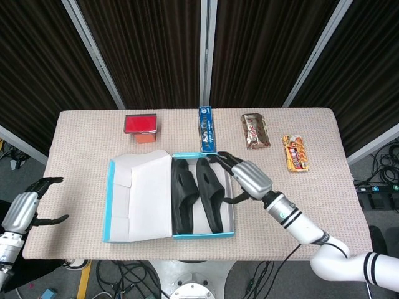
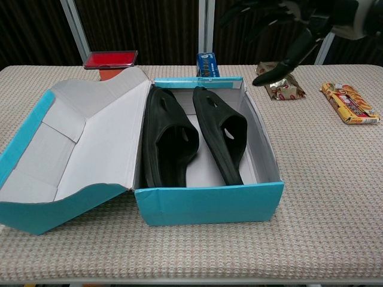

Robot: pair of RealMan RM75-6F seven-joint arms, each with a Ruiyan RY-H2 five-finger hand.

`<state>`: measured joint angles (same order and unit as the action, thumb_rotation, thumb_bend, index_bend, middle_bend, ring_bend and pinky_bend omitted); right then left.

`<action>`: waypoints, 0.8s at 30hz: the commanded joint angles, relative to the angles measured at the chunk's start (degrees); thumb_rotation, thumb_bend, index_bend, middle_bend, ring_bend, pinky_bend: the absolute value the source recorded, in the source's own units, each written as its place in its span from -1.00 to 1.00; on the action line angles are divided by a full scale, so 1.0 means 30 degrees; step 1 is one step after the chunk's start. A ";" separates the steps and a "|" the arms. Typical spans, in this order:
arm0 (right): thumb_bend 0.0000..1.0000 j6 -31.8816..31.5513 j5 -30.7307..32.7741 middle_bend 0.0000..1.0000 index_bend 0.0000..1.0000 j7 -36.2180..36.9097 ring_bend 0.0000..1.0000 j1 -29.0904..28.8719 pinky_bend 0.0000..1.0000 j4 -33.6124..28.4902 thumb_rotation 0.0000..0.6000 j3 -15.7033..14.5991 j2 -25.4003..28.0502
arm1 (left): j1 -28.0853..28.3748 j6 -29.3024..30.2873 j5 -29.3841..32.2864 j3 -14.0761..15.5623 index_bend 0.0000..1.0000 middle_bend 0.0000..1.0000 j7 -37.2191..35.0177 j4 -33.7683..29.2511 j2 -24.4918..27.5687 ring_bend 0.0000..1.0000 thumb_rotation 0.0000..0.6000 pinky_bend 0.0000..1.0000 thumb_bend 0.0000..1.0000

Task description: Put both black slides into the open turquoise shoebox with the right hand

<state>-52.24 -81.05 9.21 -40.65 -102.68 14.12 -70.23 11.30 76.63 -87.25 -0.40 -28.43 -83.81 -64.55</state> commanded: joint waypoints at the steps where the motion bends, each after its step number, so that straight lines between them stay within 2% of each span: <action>1: -1.00 -1.0152 -0.1848 -0.82 -1.00 -1.2892 -1.00 0.4944 -0.80 0.1076 1.00 -0.1956 -0.1859 | 0.0058 0.0019 0.0106 -0.0119 -0.63 -0.57 0.0505 0.0004 0.0003 -0.75 1.00 -0.63 -0.92; 4: -1.00 -1.1792 -0.1222 -0.88 -1.00 -1.2710 -1.00 0.6777 -0.90 0.1331 1.00 -0.2863 -0.2223 | 0.0105 0.0060 0.0137 -0.0192 -0.63 -0.57 0.1134 0.0219 -0.0102 -0.75 1.00 -0.63 -0.92; 7: -1.00 -1.2796 -0.0201 -0.92 -1.00 -1.2136 -1.00 0.8440 -0.96 0.2495 1.00 -0.3607 -0.2520 | 0.0126 0.0076 0.0282 -0.0293 -0.63 -0.57 0.1600 0.0442 -0.0326 -0.75 1.00 -0.63 -0.92; 11: -1.00 -1.2358 0.1289 -0.95 -1.00 -1.1000 -1.00 0.9660 -0.98 0.4181 1.00 -0.4133 -0.2758 | 0.0207 -0.0140 0.0477 -0.0343 -0.63 -0.57 0.1996 0.0724 -0.0543 -0.75 1.00 -0.63 -0.92; 17: -1.00 -1.1886 0.1270 -0.97 -1.00 -1.0749 -1.00 0.9902 -0.99 0.4800 1.00 -0.4086 -0.2575 | -0.0086 0.0667 0.0580 -0.0512 -0.63 -0.57 0.3490 0.1416 -0.1185 -0.75 1.00 -0.63 -0.92; 24: -1.00 -1.1367 0.1446 -0.97 -1.00 -1.0557 -1.00 0.9919 -0.99 0.4771 1.00 -0.3653 -0.2347 | -0.0407 0.0955 0.0667 -0.0418 -0.63 -0.57 0.3696 0.1938 -0.1458 -0.75 1.00 -0.63 -0.92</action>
<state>-86.66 -76.85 -22.60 -10.85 -88.38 3.02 -77.32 10.17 79.39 -85.21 -1.71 -17.33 -78.10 -68.90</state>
